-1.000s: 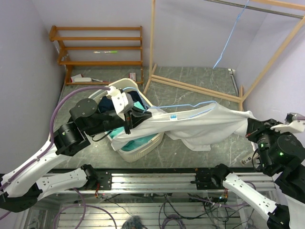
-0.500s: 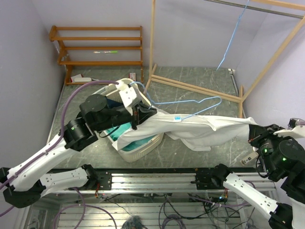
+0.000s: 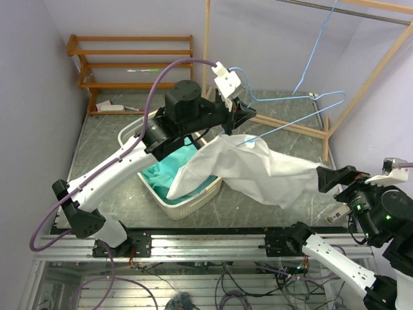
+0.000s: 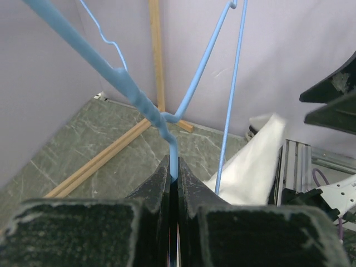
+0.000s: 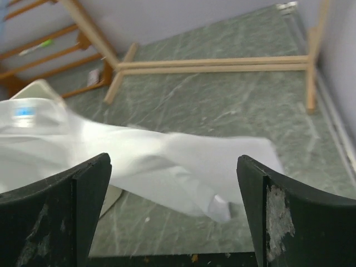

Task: Remove the t-shirt from the hanger

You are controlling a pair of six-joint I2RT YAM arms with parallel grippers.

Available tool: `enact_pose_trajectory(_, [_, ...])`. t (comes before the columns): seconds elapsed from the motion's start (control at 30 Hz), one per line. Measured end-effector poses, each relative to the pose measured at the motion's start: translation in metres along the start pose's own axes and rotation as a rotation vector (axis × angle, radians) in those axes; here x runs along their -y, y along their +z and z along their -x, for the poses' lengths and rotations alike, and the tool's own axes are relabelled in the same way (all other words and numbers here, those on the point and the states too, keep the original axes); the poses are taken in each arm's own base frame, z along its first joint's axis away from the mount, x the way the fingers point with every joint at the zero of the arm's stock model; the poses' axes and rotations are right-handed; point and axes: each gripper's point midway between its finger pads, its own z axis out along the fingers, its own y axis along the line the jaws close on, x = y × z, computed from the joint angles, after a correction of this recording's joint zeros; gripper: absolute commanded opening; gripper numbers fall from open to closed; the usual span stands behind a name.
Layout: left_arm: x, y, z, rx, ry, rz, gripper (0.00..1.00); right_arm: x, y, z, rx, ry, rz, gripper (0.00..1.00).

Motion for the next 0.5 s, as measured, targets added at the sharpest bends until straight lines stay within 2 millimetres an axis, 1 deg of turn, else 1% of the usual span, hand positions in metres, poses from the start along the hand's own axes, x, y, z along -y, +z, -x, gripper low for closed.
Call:
enact_pose_trajectory(0.1, [0.0, 0.009, -0.006, -0.011, -0.003, -0.012, 0.07, -0.021, -0.002, -0.007, -0.038, -0.021, 0.12, 0.85])
enact_pose_trajectory(0.2, [0.003, 0.016, -0.018, -0.038, -0.011, -0.043, 0.07, -0.052, -0.011, -0.009, -0.064, -0.035, 0.307, 0.75])
enact_pose_trajectory(0.27, [0.008, 0.02, -0.027, -0.059, -0.017, -0.076, 0.07, -0.075, -0.022, -0.005, -0.067, -0.04, 0.446, 0.69])
enact_pose_trajectory(0.37, [0.019, 0.021, -0.04, -0.094, -0.026, -0.147, 0.07, -0.103, -0.042, 0.008, -0.056, -0.051, 0.627, 0.62])
enact_pose_trajectory(0.43, [0.028, 0.018, -0.048, -0.118, -0.031, -0.199, 0.07, -0.116, -0.054, 0.022, -0.035, -0.059, 0.708, 0.61])
enact_pose_trajectory(0.5, [0.037, 0.015, -0.058, -0.149, -0.039, -0.25, 0.07, -0.127, -0.061, 0.038, -0.006, -0.067, 0.758, 0.62])
